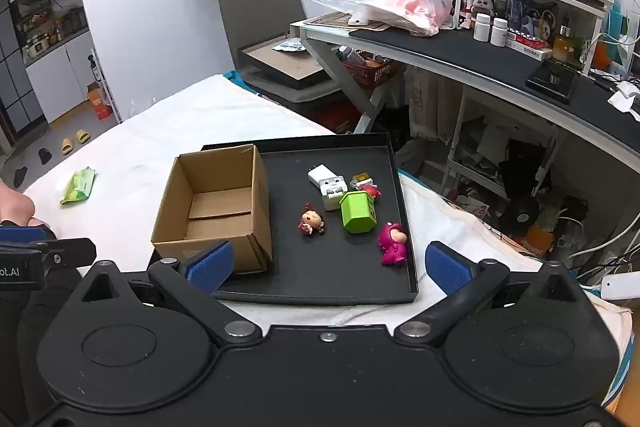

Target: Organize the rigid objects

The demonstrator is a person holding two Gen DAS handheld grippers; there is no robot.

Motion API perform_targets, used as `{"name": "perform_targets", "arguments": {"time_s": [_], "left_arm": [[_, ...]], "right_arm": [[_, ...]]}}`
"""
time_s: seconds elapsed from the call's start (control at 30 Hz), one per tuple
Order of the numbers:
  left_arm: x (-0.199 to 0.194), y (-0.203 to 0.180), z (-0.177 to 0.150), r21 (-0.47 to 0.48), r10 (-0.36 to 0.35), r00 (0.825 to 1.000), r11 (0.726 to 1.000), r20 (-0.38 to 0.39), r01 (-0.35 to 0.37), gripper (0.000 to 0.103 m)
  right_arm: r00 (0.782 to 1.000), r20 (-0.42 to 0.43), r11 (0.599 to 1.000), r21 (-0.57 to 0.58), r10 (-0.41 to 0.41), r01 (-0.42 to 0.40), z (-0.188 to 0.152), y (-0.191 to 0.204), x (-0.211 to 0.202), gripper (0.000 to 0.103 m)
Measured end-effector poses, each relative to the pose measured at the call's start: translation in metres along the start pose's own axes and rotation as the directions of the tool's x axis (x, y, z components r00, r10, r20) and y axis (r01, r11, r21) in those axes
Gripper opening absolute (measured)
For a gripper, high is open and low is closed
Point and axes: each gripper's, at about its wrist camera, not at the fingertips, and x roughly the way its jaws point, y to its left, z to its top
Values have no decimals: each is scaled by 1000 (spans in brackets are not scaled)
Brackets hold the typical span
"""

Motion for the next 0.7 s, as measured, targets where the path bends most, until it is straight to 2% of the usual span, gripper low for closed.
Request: {"name": "perform_targets", "arguments": {"time_s": [0.23, 0.3, 0.7], "left_arm": [[2, -1, 1, -26, 3, 1000, 1000, -9, -4, 85], [-4, -5, 2, -1, -21, 1000, 1000, 3, 21, 85], [-4, -3, 3, 4, -25, 1000, 1000, -1, 25, 85]], "right_arm": [[1000, 5, 1000, -5, -4, 4, -1, 1, -1, 103], [1000, 4, 1000, -4, -2, 2, -1, 1, -1, 103], [1000, -5, 1000, -8, -25, 25, 0, 1, -1, 103]]}}
